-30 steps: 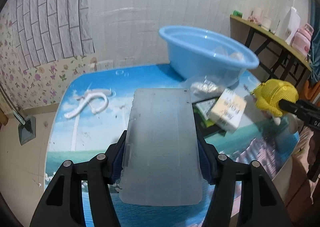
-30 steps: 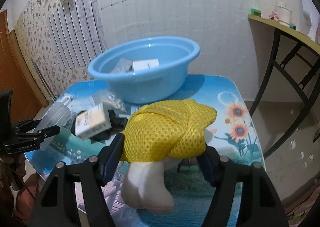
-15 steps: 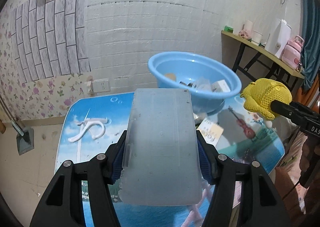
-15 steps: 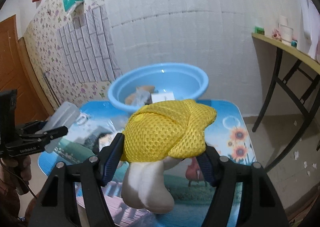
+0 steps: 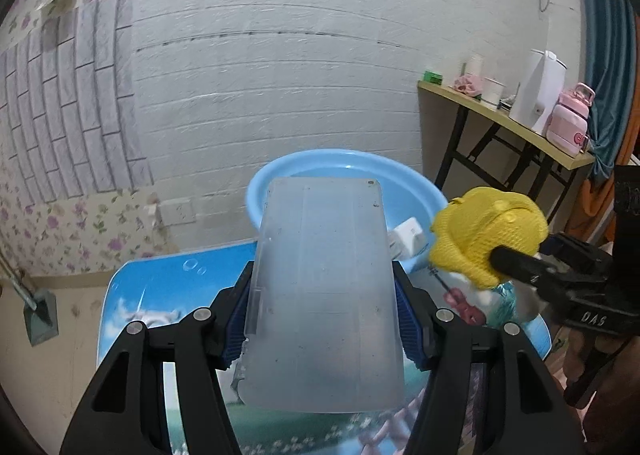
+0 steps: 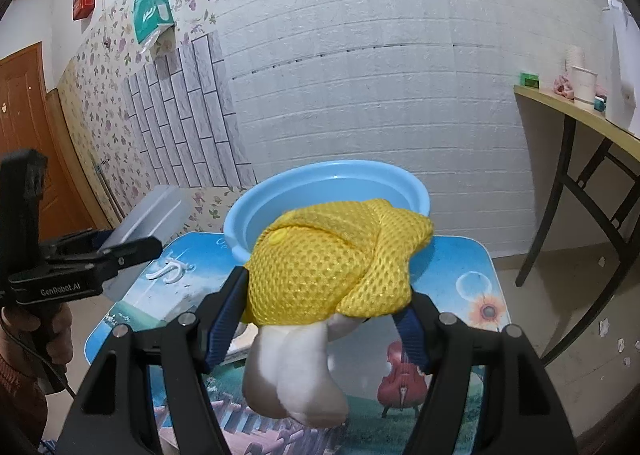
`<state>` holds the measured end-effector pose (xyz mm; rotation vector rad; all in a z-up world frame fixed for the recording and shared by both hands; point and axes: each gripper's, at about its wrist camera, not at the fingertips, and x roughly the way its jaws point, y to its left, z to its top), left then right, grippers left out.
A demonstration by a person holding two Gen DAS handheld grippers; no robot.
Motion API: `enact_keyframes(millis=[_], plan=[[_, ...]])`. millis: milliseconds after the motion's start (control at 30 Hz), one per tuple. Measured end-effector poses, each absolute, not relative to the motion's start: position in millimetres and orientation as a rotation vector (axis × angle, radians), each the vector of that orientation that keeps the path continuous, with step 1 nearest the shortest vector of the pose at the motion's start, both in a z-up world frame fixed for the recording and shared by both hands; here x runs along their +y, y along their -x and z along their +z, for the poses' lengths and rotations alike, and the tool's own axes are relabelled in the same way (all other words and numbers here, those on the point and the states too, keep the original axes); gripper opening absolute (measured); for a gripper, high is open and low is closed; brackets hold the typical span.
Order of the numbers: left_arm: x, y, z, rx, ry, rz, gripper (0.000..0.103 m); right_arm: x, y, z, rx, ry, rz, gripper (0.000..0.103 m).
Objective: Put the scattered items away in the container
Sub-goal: 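Carry the plastic box and plush toy over the basin and release them inside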
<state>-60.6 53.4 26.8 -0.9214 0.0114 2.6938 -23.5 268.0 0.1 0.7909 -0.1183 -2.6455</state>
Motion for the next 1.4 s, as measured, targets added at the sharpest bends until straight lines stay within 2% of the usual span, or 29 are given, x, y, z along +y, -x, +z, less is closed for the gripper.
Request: enact_keyframes(millis=[567,833,1000,1400], plan=[[88.3,164.2,4.1,0.124,1.015,2.632,0.061,258.5,112.8,-8.7,-0.107,-0.781,-2.624,0.068],[91.8,182.9,-13.4,0.154,1.067,2.624,0.063,244.3,151.6,-21.4,-0.068,-0.842,-2.579,0.071],[88.3,176.1,-14.2,0.163,1.063,2.623,0.069,236.5,153.1,-34.1,-0.064,-0.880,-2.580,0.072],[72.3,136.1,1.8,0.131,1.010,2.627,0.085,236.2,128.5,-16.7,-0.048,-0.865,-2.635,0.073]])
